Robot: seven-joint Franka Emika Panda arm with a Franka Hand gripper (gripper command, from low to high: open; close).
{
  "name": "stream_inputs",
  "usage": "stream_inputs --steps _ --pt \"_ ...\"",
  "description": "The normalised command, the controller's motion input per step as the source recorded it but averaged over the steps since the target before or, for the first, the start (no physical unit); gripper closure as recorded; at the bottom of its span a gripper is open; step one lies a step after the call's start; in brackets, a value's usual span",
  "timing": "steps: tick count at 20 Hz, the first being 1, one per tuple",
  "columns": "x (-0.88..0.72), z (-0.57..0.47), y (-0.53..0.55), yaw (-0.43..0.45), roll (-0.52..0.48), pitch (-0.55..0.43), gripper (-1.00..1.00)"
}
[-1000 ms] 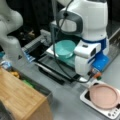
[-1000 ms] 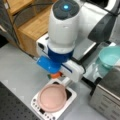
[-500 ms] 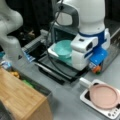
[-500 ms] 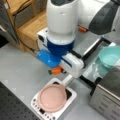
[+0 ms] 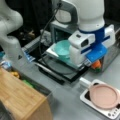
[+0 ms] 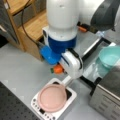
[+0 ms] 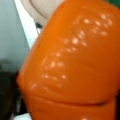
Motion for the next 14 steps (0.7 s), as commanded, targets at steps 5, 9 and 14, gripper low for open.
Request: stream_inputs --steps 5,9,14 --pt "-0.08 0.05 0.07 -0.376 0.129 -0.023 1.0" --pt "-0.18 -0.01 0.01 -0.332 0.086 -0.063 1.0" --pt "-0.4 -0.04 -0.06 -0.269 0.05 -0.075 1.0"
